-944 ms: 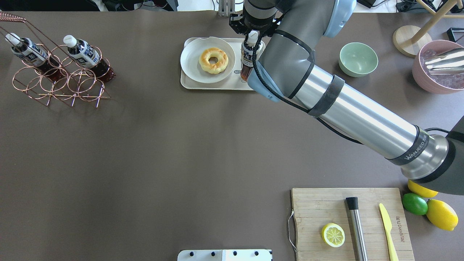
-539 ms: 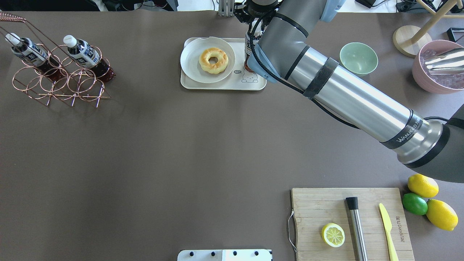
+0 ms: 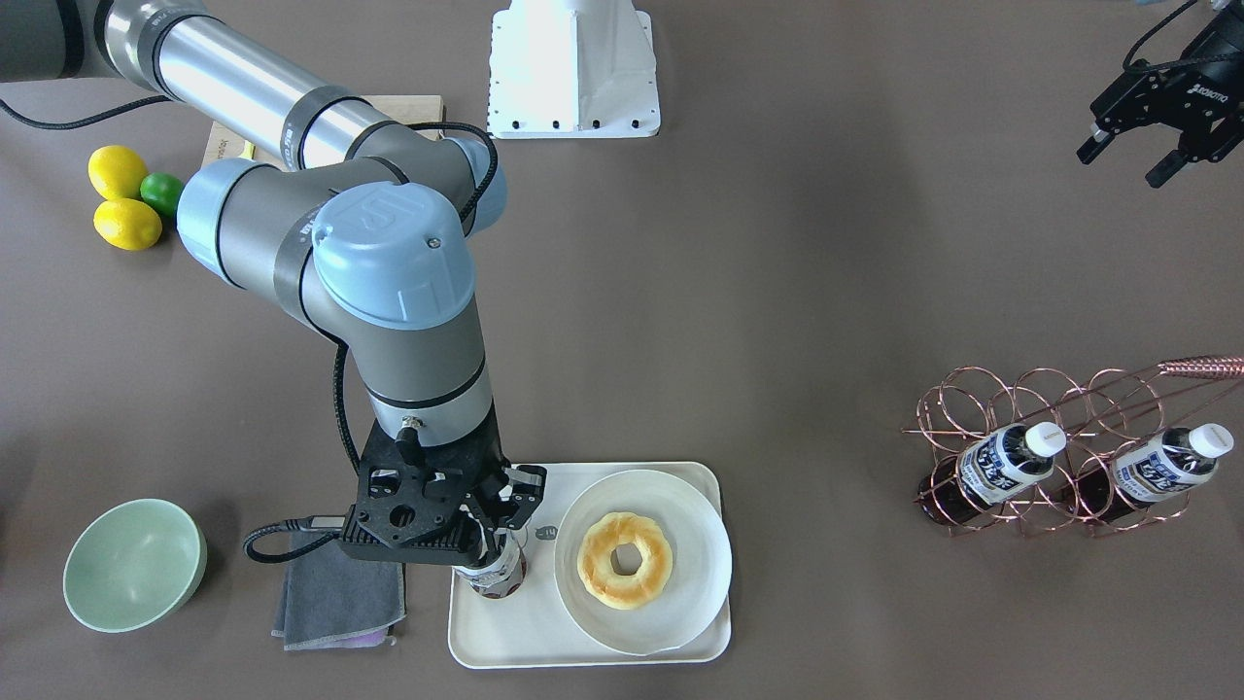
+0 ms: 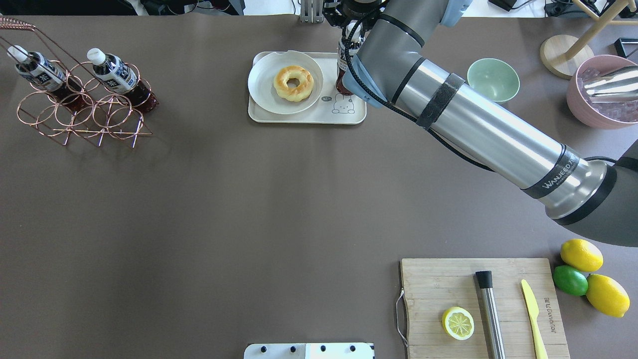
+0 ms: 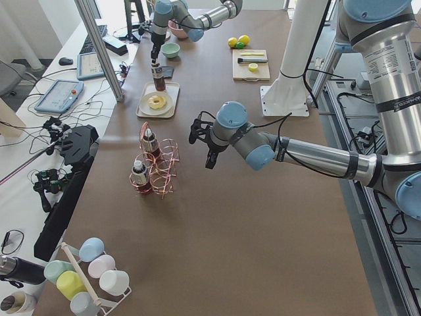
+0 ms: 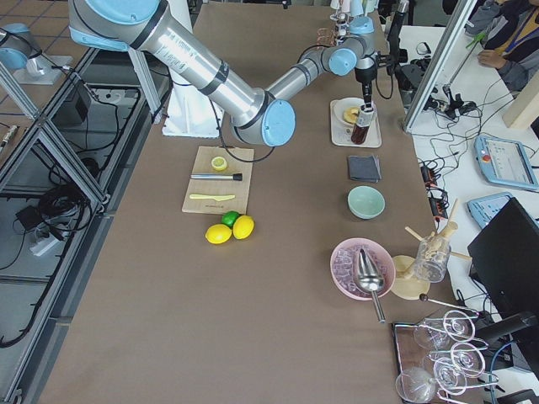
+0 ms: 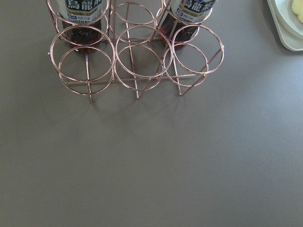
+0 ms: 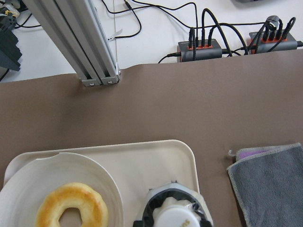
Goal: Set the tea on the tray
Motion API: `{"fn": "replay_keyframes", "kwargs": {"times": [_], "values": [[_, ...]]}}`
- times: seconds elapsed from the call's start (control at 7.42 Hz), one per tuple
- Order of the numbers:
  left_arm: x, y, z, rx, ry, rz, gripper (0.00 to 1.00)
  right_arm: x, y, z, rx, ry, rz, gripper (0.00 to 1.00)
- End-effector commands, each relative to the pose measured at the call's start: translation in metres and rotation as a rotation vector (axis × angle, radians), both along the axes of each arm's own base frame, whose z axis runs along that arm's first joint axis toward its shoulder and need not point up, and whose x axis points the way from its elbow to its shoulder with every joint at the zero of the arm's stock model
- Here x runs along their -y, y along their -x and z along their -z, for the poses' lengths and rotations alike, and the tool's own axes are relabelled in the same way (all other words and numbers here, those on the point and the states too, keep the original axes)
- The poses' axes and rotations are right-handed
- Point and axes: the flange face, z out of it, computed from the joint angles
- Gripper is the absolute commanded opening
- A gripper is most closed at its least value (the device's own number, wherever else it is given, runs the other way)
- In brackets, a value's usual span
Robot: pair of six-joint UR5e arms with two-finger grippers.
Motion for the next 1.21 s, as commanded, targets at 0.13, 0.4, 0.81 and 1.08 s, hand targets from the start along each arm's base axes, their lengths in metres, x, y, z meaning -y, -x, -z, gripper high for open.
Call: {"fn": "replay_keyframes", "kwargs": {"times": [0.13,0.4,0.81,1.08], "values": [[0.001,0.000,-0.005,0.007,0.009,0.003,0.97,-0.009,-0.006,0.020,0.016,0.018,0.018,1.00],[0.005,0.007,-0.013,0.014,0.029,0.024,0.97,-0.051,-0.079,-0.005,0.033,0.026,0.053,1.00],[0.006,0.053,-0.079,0.105,-0.012,0.036,0.97,-0.125,-0.209,-0.124,0.019,-0.031,0.203,1.00],[-0.009,0.103,-0.119,0.198,-0.022,0.006,0.97,-0.180,-0.285,-0.213,-0.079,-0.059,0.286,1.00]]}}
